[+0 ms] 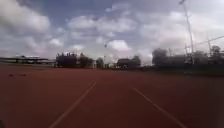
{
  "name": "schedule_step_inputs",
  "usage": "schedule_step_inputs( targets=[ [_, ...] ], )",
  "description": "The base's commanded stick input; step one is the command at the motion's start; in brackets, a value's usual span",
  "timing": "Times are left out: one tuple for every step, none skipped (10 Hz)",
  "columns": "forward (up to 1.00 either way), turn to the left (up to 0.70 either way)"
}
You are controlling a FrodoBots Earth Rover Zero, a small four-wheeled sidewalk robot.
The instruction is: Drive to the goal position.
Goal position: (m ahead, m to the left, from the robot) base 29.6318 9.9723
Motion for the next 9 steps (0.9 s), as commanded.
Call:
schedule_step_inputs(
  targets=[
    [0.70,0.00],
    [0.70,0.00],
    [0.70,0.00],
    [0.70,0.00],
    [0.70,0.00],
    [0.70,0.00],
    [0.70,0.00],
    [0.70,0.00],
    [0.70,0.00]
  ],
)
